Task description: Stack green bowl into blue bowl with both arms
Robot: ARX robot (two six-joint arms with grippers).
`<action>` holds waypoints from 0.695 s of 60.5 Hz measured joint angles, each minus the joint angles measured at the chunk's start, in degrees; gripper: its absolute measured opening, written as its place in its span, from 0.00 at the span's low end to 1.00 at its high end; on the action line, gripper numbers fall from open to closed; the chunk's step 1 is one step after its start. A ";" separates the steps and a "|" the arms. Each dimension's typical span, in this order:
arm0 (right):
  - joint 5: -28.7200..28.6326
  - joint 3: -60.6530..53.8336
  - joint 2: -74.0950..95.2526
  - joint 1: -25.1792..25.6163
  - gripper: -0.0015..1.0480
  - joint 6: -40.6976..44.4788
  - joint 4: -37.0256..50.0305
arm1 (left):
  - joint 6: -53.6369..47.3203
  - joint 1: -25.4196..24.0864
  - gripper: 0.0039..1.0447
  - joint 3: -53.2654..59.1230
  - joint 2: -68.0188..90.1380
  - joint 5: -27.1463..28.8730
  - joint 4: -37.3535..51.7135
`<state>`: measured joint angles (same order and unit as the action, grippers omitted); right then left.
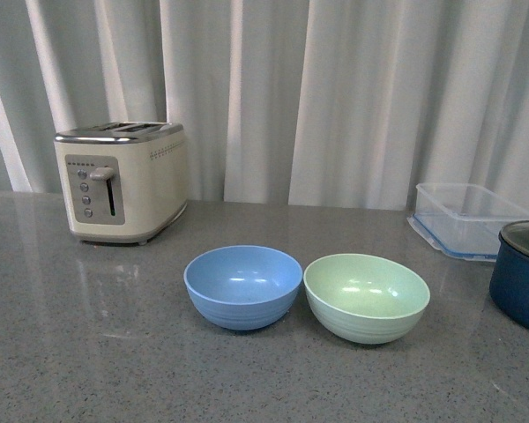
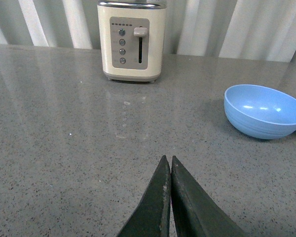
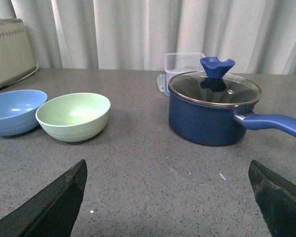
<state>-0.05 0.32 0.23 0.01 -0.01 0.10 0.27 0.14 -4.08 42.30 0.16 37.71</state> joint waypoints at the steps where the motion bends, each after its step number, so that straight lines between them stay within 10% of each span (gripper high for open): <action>1: 0.00 0.00 0.00 0.00 0.90 0.00 0.00 | 0.00 0.00 0.03 0.17 -0.68 0.00 -0.46; 42: 0.00 0.00 0.00 0.00 0.90 0.00 0.00 | 0.00 -0.02 0.03 2.86 -23.34 -0.02 -18.58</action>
<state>-0.05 0.32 0.23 0.01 -0.01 0.10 0.27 0.12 -1.21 18.96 0.14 19.14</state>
